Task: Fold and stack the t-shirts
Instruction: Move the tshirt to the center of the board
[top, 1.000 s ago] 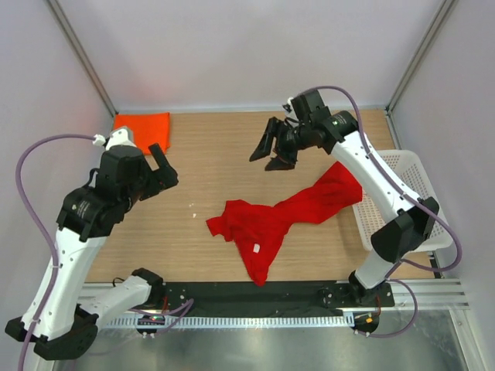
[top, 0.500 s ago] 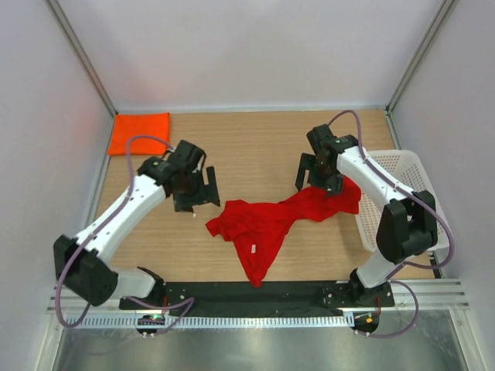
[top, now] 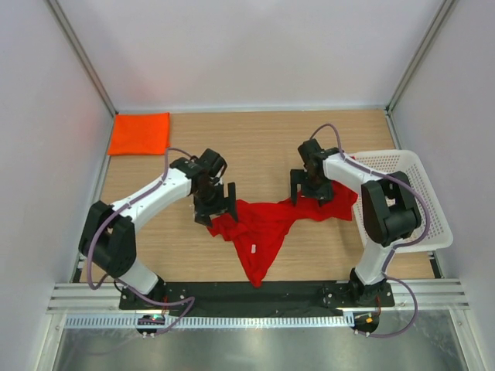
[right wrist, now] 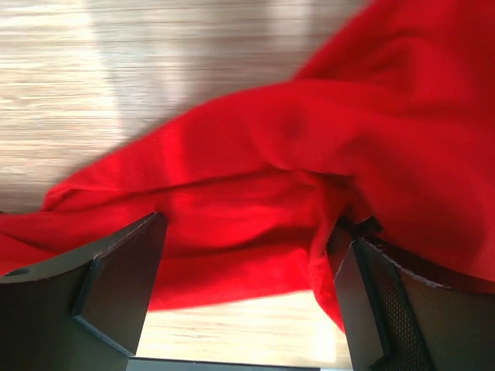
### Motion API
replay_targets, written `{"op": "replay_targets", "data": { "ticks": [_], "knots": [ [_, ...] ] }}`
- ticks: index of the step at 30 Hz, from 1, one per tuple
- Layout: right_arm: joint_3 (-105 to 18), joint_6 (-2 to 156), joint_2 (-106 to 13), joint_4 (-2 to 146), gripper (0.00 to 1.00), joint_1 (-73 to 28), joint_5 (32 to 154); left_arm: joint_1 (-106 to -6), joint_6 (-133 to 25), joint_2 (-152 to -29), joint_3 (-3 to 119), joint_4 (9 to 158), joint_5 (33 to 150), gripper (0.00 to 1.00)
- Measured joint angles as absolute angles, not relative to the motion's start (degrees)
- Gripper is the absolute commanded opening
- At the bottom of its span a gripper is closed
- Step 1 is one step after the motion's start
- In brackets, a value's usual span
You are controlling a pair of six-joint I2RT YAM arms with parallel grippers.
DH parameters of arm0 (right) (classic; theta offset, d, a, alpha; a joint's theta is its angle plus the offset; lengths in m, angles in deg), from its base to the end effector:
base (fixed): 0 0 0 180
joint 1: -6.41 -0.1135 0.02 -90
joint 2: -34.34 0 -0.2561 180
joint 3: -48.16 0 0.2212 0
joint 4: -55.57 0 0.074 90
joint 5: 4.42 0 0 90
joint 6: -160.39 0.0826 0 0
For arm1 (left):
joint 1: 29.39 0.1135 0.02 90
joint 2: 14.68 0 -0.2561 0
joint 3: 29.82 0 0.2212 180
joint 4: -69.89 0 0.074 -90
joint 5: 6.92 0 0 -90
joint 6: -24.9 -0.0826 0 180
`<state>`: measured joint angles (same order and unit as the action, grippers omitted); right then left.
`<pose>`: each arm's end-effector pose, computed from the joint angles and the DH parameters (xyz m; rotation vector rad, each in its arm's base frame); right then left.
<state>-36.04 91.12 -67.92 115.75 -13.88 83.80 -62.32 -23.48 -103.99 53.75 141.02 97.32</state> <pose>0.2978 0.1074 0.1419 0.0160 2.9378 0.0633 0.2173 -0.1649 0.1974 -0.1884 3.0609 -0.5185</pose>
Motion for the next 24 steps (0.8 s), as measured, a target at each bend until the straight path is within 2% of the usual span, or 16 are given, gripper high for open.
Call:
{"op": "replay_targets", "data": {
  "ticks": [4, 7, 8, 9, 10, 12, 13, 14, 18, 24],
  "knots": [
    [-35.80, 91.03, -68.81, 114.09, 0.87, -16.14, 85.53, -62.32, -23.48, -105.72, 52.00, 138.83, 99.90, 0.82],
    [-35.71, 91.34, -69.03, 113.15, 0.83, -19.00, 86.77, -62.32, -23.39, -106.86, 50.32, 137.76, 101.17, 0.73],
    [-35.69, 91.56, -69.19, 112.80, 0.82, -19.72, 87.45, -62.32, -23.24, -107.16, 49.64, 137.09, 101.35, 0.61],
    [-35.67, 91.82, -69.27, 112.43, 0.82, -20.29, 88.06, -62.32, -22.97, -107.34, 49.16, 136.61, 101.39, 0.54],
    [-35.56, 92.02, -69.45, 111.84, 0.81, -20.92, 88.94, -62.32, -22.95, -107.45, 48.63, 136.02, 101.41, 0.41],
    [-35.47, 92.61, -69.86, 110.94, 0.81, -22.12, 90.68, -62.32, -22.58, -107.54, 47.63, 134.70, 101.35, 0.23],
    [-35.50, 92.83, -70.10, 110.50, 0.80, -22.78, 91.25, -62.32, -22.27, -107.54, 47.34, 134.16, 101.22, 0.03],
    [-35.74, 93.07, -70.41, 110.40, 0.79, -23.26, 91.58, -62.29, -21.75, -107.51, 47.32, 133.83, 100.93, 0.00],
    [-40.79, 94.60, -74.21, 110.88, 0.76, -26.26, 94.05, -62.25, -21.84, -105.00, 47.54, 133.52, 97.32, 0.00],
    [-57.59, 96.96, -84.70, 111.64, 0.77, -33.73, 99.03, -62.23, -21.95, -86.79, 52.33, 138.42, 86.09, 0.00]
  ]
}}
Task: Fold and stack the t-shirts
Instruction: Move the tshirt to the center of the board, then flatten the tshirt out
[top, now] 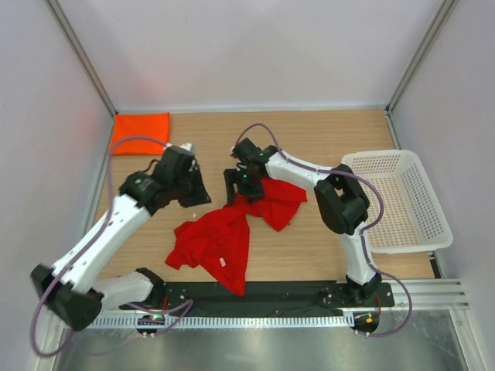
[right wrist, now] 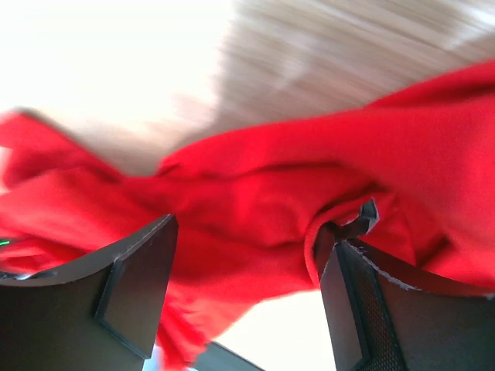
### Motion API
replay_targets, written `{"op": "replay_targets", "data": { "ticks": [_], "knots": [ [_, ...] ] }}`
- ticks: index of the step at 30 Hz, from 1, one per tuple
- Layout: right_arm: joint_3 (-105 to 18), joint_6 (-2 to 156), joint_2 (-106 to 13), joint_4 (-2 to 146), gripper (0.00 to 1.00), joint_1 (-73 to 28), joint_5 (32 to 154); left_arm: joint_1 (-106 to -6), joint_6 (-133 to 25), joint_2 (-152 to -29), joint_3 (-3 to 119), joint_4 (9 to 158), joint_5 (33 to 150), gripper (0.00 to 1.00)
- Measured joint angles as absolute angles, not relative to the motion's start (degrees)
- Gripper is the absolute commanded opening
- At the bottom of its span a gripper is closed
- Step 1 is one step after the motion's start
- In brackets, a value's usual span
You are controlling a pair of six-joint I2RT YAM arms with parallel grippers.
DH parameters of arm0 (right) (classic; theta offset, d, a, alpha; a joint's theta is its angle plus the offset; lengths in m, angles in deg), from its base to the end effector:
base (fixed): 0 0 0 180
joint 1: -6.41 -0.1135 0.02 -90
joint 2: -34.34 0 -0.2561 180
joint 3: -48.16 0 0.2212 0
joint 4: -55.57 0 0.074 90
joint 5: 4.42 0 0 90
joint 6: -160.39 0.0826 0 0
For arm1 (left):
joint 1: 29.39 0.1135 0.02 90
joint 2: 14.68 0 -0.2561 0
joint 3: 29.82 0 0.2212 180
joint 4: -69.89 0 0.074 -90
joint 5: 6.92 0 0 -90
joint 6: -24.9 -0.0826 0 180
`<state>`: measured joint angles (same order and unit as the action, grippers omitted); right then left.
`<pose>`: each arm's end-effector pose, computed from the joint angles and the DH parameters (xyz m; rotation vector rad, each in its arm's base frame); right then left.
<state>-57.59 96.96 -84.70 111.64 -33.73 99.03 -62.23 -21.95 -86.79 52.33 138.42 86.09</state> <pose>0.3041 0.2816 0.1421 -0.4063 2.8855 0.5786 0.2001 -0.1343 0.2624 -0.2220 2.6827 -0.5232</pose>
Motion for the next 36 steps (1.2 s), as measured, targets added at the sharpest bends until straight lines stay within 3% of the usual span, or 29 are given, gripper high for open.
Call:
{"op": "replay_targets", "data": {
  "ticks": [1, 2, 3, 4, 7, 10, 14, 20, 28, 36],
  "knots": [
    [-60.68, 97.61, -85.99, 112.06, 0.80, -34.80, 100.17, -62.21, -21.82, -82.86, 53.55, 138.70, 84.32, 0.01],
    [-62.97, 98.12, -86.63, 112.03, 0.82, -35.61, 101.02, -62.21, -21.64, -79.12, 54.67, 138.97, 82.79, 0.09],
    [-64.74, 98.49, -86.80, 112.12, 0.84, -36.38, 101.74, -62.19, -21.44, -76.08, 55.47, 139.16, 81.50, 0.19],
    [-66.51, 98.60, -86.76, 112.67, 0.87, -37.03, 101.90, -62.14, -20.81, -74.27, 55.78, 139.25, 80.78, 0.43],
    [-68.96, 96.78, -85.01, 114.72, 0.91, -37.47, 100.08, -62.01, -18.84, -70.88, 56.17, 141.92, 79.71, 0.63],
    [-65.92, 92.83, -80.38, 117.15, 0.90, -36.92, 97.70, -62.01, -17.09, -73.35, 55.02, 145.09, 79.99, 0.66],
    [-49.64, 90.47, -67.55, 115.90, 0.89, -37.18, 98.27, -62.21, -15.98, -77.18, 48.90, 146.86, 81.02, 0.64],
    [-28.37, 91.36, -52.60, 108.06, 0.88, -48.66, 102.42, -63.54, -14.38, -80.08, 42.21, 148.69, 82.07, 0.64],
    [-23.82, 93.66, -55.90, 97.11, 0.88, -63.08, 104.15, -64.15, -12.48, -80.74, 35.61, 146.59, 82.57, 0.69],
    [-22.80, 98.47, -60.27, 90.20, 0.81, -65.47, 101.77, -64.48, -10.93, -84.04, 29.31, 139.95, 84.19, 0.66]
  ]
}}
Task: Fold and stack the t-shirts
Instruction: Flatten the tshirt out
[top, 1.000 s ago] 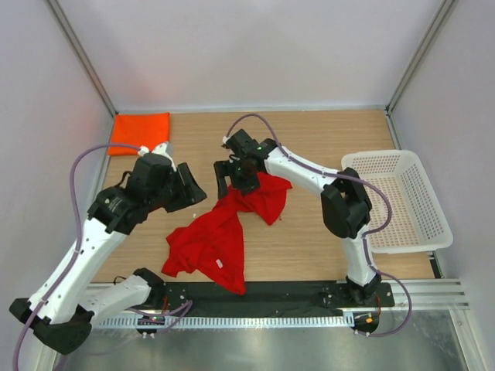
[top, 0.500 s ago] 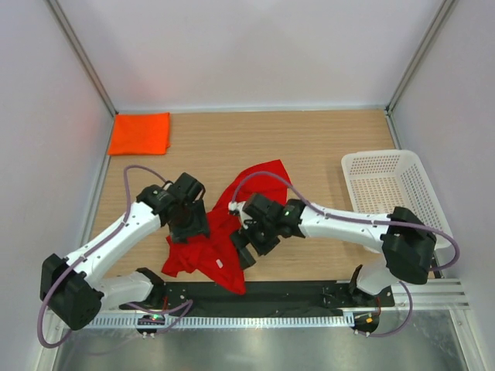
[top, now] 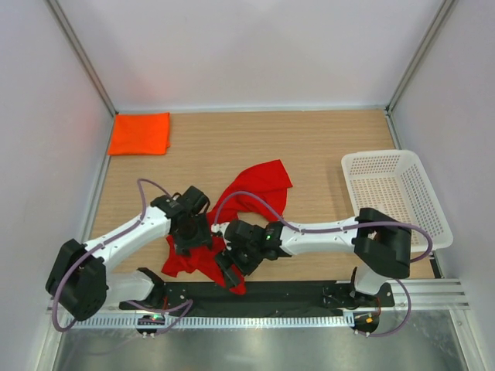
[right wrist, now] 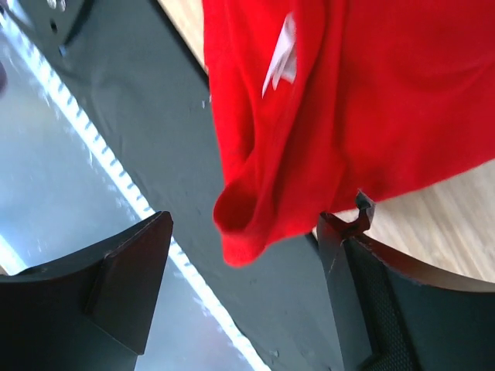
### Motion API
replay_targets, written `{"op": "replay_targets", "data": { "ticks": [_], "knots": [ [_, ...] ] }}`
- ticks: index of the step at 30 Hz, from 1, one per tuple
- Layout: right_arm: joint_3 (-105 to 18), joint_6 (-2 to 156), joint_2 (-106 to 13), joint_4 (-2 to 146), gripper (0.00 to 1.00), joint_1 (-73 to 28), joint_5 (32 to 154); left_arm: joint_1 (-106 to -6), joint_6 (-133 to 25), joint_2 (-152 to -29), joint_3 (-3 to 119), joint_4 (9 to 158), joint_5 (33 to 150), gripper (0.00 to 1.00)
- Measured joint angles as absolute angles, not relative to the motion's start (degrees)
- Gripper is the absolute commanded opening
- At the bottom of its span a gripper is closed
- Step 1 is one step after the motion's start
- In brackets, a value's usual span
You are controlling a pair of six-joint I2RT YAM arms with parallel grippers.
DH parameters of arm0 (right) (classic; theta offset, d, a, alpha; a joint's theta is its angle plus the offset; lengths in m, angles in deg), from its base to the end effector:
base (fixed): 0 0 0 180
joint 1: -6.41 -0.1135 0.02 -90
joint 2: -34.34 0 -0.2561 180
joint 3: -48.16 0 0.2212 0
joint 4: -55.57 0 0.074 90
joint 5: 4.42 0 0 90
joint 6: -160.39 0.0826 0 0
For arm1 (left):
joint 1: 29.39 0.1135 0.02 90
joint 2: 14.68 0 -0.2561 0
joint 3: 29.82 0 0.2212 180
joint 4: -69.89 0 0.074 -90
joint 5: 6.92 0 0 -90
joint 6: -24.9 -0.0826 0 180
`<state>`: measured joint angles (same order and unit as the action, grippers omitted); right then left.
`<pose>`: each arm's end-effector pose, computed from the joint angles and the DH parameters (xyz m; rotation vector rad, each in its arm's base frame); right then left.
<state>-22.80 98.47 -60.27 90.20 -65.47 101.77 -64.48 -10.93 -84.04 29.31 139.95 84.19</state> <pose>0.0788 0.3149 0.1496 -1.1760 2.6151 0.8854 0.1413 -0.1012 0.1595 -0.4994 2.9865 -0.2016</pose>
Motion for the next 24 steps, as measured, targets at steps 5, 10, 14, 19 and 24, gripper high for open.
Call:
{"op": "replay_targets", "data": {
  "ticks": [5, 10, 14, 19, 24],
  "knots": [
    [-21.62, 101.26, -60.53, 86.48, 0.68, -65.66, 99.08, -64.55, -9.64, -86.42, 27.08, 136.21, 84.69, 0.55],
    [-19.21, 103.60, -60.55, 84.12, 0.55, -65.77, 98.33, -64.57, -9.58, -87.27, 27.02, 133.76, 84.58, 0.37],
    [-18.03, 104.78, -60.77, 82.81, 0.33, -65.77, 98.22, -64.57, -9.68, -86.95, 27.02, 132.93, 84.41, 0.18],
    [-18.89, 104.32, -60.84, 85.17, 0.01, -65.77, 96.32, -64.59, -9.84, -84.24, 27.52, 133.87, 83.27, 0.00],
    [-25.92, 101.90, -59.94, 94.48, 0.01, -65.82, 92.06, -64.59, -10.30, -78.27, 34.51, 138.40, 79.69, 0.00]
  ]
}}
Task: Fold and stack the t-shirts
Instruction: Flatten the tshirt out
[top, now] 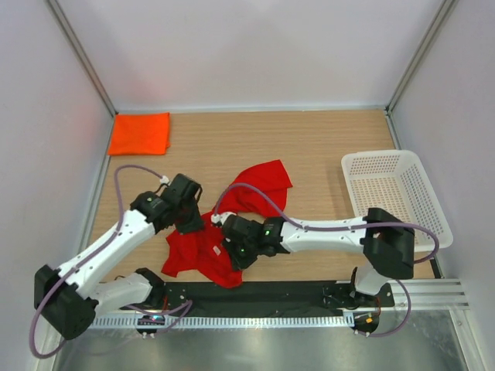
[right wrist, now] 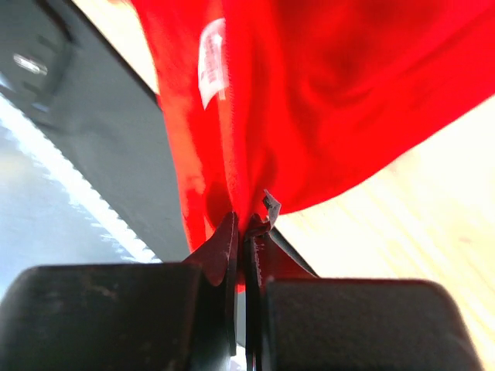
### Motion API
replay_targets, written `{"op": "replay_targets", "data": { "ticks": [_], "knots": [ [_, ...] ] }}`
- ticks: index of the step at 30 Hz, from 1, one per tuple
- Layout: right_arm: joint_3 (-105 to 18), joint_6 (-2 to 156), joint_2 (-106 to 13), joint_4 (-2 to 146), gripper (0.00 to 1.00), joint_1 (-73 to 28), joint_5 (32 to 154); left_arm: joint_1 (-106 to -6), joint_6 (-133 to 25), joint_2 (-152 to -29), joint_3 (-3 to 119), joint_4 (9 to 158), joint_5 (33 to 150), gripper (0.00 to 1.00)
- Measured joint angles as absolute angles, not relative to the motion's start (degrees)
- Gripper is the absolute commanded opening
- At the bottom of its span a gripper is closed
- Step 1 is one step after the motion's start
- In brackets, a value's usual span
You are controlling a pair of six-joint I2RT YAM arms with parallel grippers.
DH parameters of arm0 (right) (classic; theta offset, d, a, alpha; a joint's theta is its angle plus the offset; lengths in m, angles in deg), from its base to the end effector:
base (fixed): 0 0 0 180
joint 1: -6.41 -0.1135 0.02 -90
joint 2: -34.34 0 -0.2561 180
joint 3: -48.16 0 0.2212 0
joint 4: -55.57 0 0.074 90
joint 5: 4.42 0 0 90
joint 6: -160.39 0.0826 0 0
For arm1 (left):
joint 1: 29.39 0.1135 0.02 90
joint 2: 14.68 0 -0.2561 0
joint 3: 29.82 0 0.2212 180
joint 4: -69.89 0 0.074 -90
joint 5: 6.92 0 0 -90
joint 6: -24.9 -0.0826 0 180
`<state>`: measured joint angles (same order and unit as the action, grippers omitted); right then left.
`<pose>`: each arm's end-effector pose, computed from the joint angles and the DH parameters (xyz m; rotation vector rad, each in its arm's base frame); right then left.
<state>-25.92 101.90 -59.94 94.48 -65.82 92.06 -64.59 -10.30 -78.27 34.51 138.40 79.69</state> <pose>0.0909 0.3141 0.1586 -1.0188 2.6191 0.7089 0.1552 -0.1035 0.2009 -0.4939 2.7635 -0.3312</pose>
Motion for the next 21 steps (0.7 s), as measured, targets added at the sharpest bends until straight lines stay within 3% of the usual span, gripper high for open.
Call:
{"op": "replay_targets", "data": {
  "ticks": [9, 16, 21],
  "knots": [
    [-46.40, 98.01, -48.97, 110.83, 0.01, -62.32, 75.19, -64.59, -15.74, -69.02, 56.48, 140.67, 74.22, 0.00],
    [-64.19, 92.28, -44.01, 119.38, 0.01, -47.39, 64.06, -64.98, -23.50, -75.21, 74.12, 139.40, 79.05, 0.00],
    [-77.22, 84.52, -43.61, 119.42, 0.01, -43.06, 57.55, -65.55, -27.08, -80.87, 86.93, 136.52, 82.59, 0.00]
  ]
}}
